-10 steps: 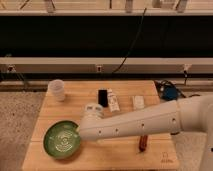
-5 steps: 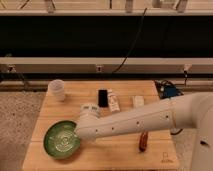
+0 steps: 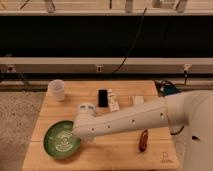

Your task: Drag the ceramic bowl in a circle

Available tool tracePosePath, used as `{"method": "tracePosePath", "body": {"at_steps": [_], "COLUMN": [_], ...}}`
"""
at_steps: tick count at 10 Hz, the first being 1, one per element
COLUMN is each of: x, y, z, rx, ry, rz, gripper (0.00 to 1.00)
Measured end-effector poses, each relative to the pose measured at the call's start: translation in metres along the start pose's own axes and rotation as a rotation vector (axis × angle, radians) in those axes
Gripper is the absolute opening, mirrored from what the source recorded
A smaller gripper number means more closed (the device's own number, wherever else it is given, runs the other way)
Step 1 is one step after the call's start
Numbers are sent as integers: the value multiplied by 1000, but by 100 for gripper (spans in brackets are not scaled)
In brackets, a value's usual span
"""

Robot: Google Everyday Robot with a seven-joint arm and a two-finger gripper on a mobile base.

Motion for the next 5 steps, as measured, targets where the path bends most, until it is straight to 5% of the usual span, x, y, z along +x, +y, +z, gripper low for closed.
{"method": "tracePosePath", "body": {"at_steps": [5], "x": [-4], "y": [-4], "z": [3], "rx": [-12], "ry": [-23], "rz": [-28], "gripper": [80]}}
